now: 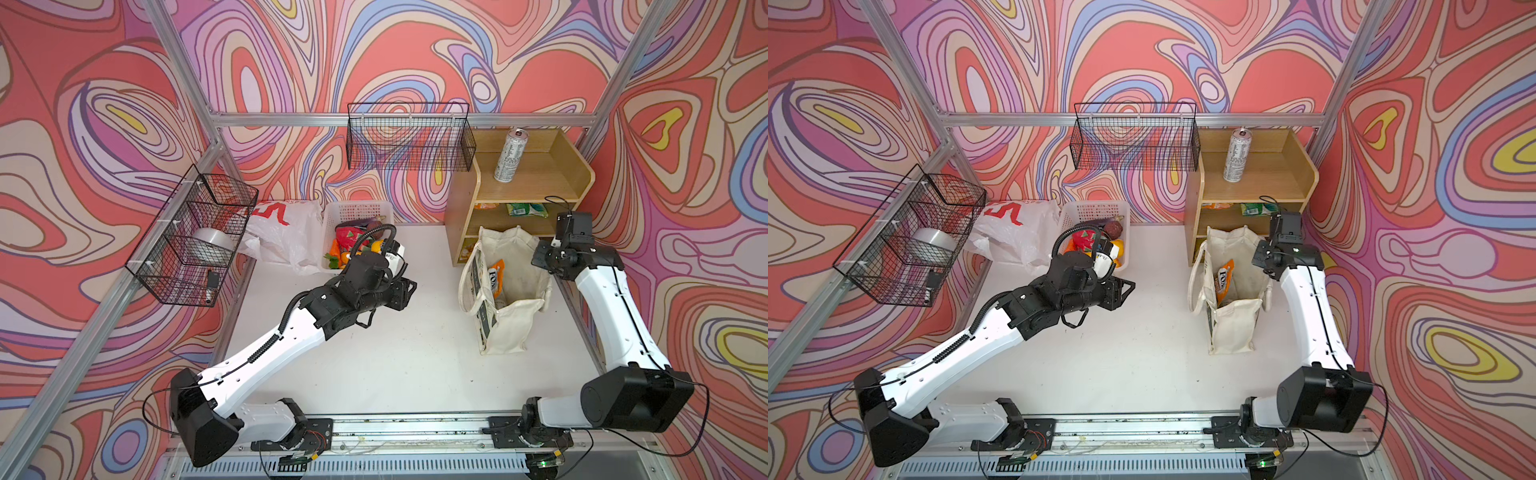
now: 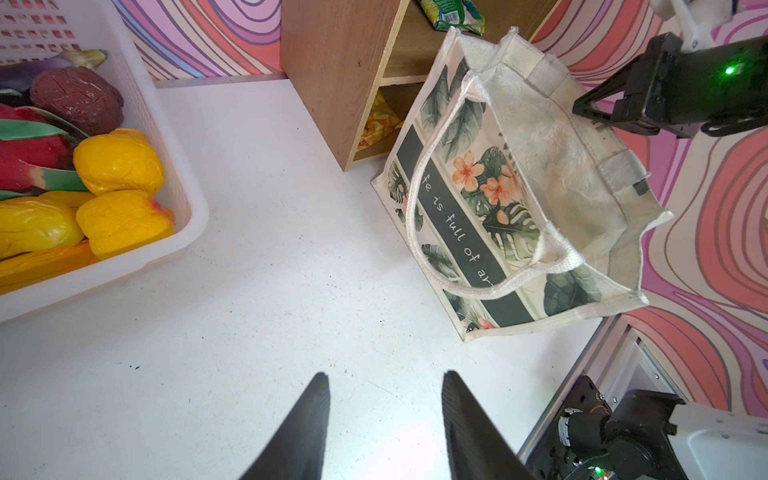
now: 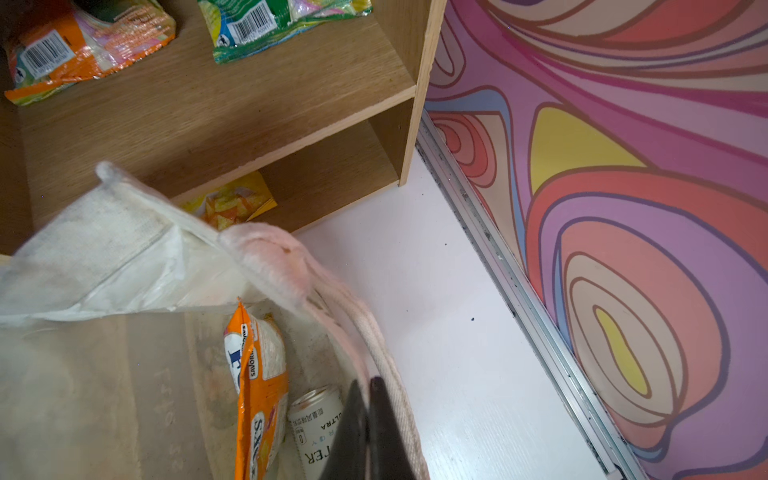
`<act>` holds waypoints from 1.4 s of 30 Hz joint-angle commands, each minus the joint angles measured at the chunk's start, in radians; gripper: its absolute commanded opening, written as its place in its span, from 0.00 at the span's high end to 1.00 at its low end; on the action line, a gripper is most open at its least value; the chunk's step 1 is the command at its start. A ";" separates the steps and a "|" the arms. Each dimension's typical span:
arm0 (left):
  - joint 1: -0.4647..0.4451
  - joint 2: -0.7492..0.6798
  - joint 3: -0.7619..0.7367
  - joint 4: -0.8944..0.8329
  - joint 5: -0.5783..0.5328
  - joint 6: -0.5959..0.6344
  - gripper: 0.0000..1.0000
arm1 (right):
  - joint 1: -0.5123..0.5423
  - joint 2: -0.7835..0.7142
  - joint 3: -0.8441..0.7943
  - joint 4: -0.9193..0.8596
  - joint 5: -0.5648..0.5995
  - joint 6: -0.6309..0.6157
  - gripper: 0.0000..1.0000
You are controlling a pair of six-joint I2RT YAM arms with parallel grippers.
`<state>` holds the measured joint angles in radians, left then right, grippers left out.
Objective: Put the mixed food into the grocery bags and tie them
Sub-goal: 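Release the rim and draw the left gripper back while right holds the tote, then move the left gripper to the white plastic bag while right releases the tote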
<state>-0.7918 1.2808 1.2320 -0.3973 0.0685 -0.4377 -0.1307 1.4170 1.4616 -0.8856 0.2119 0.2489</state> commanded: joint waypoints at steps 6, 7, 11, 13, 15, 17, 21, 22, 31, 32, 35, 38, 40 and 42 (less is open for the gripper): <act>0.008 0.005 -0.013 -0.007 -0.019 0.006 0.52 | -0.017 -0.003 0.001 0.064 -0.007 0.025 1.00; 0.009 0.005 -0.013 -0.012 -0.026 0.008 0.52 | -0.016 -0.010 0.001 0.059 -0.026 0.028 0.83; 0.033 -0.008 0.002 -0.067 -0.088 0.015 0.51 | -0.017 -0.068 0.059 0.013 -0.130 0.038 0.40; 0.074 -0.023 0.005 -0.106 -0.123 -0.001 0.48 | -0.017 -0.099 0.108 -0.009 -0.164 0.038 0.36; 0.133 -0.044 -0.008 -0.130 -0.144 -0.025 0.46 | -0.017 -0.117 0.172 -0.034 -0.208 0.033 0.34; 0.201 -0.067 -0.034 -0.142 -0.171 -0.038 0.44 | -0.017 -0.127 0.232 -0.056 -0.278 0.033 0.33; 0.379 -0.093 -0.108 -0.143 -0.226 -0.055 0.37 | -0.005 -0.166 0.217 0.004 -0.577 0.131 0.33; 0.434 -0.097 -0.134 -0.130 -0.229 -0.063 0.35 | 0.019 -0.186 0.175 0.057 -0.643 0.176 0.33; 0.793 0.045 -0.173 -0.031 -0.140 0.010 0.29 | 0.569 -0.215 -0.102 0.262 -0.517 0.269 0.32; 0.809 0.071 -0.164 -0.023 -0.132 0.016 0.29 | 0.600 -0.207 -0.127 0.278 -0.508 0.273 0.32; 0.837 0.161 -0.127 0.019 -0.081 0.069 0.28 | 0.699 -0.181 -0.198 0.323 -0.471 0.281 0.32; 0.855 0.267 -0.057 0.012 -0.078 0.101 0.28 | 0.753 -0.162 -0.252 0.351 -0.453 0.293 0.32; 0.869 0.325 -0.025 0.029 -0.073 0.120 0.28 | 0.763 -0.161 -0.277 0.362 -0.453 0.300 0.32; 0.881 0.383 0.010 0.047 -0.078 0.149 0.28 | 0.764 -0.166 -0.295 0.356 -0.436 0.299 0.32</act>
<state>0.0681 1.6154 1.1900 -0.3908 -0.0219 -0.3538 0.6304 1.2594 1.1831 -0.5762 -0.2680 0.5346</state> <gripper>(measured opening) 0.723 0.684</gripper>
